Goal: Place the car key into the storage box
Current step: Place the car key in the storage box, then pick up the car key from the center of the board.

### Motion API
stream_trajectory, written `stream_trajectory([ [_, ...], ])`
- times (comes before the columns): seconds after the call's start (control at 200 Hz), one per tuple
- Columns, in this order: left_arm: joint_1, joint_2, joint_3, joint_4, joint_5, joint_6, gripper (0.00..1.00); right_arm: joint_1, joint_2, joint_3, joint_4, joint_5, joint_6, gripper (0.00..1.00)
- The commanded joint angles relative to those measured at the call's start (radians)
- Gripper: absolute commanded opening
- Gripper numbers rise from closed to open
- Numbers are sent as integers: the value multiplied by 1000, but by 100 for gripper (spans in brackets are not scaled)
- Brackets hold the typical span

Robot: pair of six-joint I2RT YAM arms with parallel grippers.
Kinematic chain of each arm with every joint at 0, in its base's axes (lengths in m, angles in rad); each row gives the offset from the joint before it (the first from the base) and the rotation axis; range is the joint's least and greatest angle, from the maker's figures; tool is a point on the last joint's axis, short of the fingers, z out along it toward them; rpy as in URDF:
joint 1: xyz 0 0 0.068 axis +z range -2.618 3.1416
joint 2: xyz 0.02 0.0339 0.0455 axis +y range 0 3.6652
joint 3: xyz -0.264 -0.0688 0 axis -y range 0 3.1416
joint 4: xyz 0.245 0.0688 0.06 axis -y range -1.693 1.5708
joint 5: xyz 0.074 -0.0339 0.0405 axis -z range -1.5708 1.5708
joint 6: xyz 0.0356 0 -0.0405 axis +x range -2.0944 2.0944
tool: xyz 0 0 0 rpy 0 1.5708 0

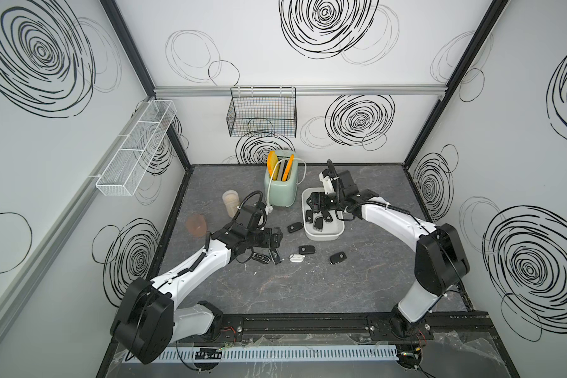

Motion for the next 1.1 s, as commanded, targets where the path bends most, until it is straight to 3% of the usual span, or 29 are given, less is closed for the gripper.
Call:
stream_trajectory([
  [0.0,-36,43,49,4,-71,86,98,-13,-96,-75,38,-63,-9,91],
  [0.065,-42,72,64,11,-74,107,98,-20,-153,-123,50,-87,-7,100],
  [0.455,-82,266,189,23,-105,249,99,-78,-440,-389,74,-156,47,99],
  [0.775,-113,473,331,14,-114,316,94,-91,-572,-545,92,-176,124,99],
  [1.095,-142,624,428,-13,-154,335,92,-114,-607,-580,80,-174,130,99],
])
